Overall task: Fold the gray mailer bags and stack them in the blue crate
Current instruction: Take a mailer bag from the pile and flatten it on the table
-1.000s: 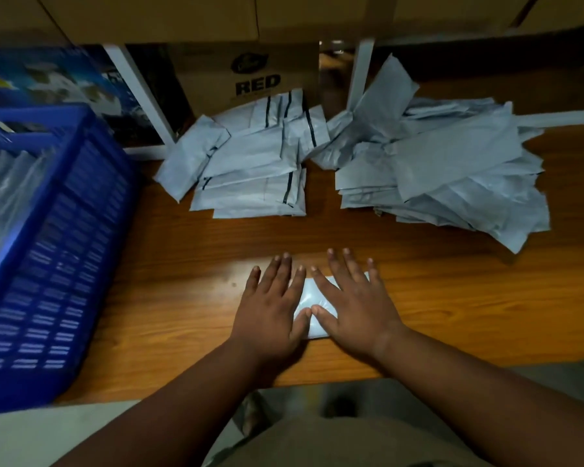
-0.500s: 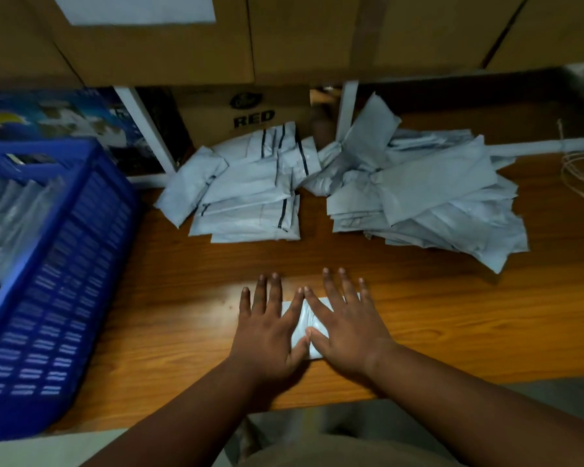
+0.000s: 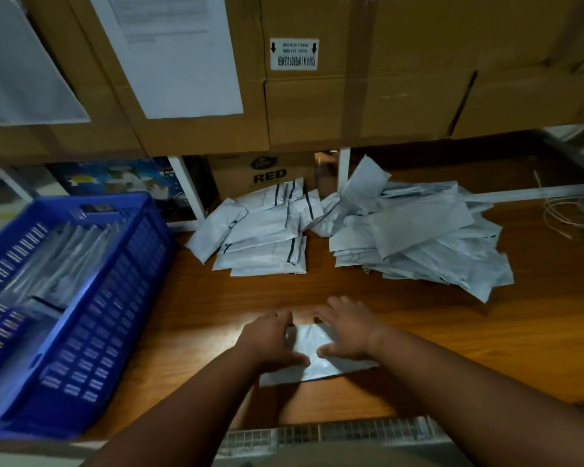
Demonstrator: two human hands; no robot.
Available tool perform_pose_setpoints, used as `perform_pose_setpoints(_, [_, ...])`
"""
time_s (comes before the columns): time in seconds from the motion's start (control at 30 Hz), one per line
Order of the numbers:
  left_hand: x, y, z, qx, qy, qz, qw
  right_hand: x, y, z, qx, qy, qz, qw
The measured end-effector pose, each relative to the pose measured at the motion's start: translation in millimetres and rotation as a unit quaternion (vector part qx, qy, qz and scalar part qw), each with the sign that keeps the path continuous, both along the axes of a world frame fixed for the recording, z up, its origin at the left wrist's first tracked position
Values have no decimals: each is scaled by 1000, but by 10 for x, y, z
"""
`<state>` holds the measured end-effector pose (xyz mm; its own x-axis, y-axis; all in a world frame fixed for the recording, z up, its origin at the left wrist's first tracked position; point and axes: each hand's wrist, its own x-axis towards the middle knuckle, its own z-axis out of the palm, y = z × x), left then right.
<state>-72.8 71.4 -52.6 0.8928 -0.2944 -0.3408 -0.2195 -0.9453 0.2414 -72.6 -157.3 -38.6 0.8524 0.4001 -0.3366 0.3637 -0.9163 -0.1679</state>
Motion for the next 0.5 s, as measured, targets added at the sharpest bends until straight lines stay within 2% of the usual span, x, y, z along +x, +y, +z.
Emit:
perform_pose_setpoints(0.17, [186, 72, 177, -124, 121, 39, 984, 220, 131, 110, -2, 62, 33, 998])
perform_pose_setpoints(0.33, [317, 373, 633, -166, 93, 81, 978, 531, 208, 311, 75, 112, 19, 991])
perform_pose_setpoints(0.5, [473, 910, 1332, -176, 37, 140, 974, 1007, 290, 986, 90, 62, 60, 992])
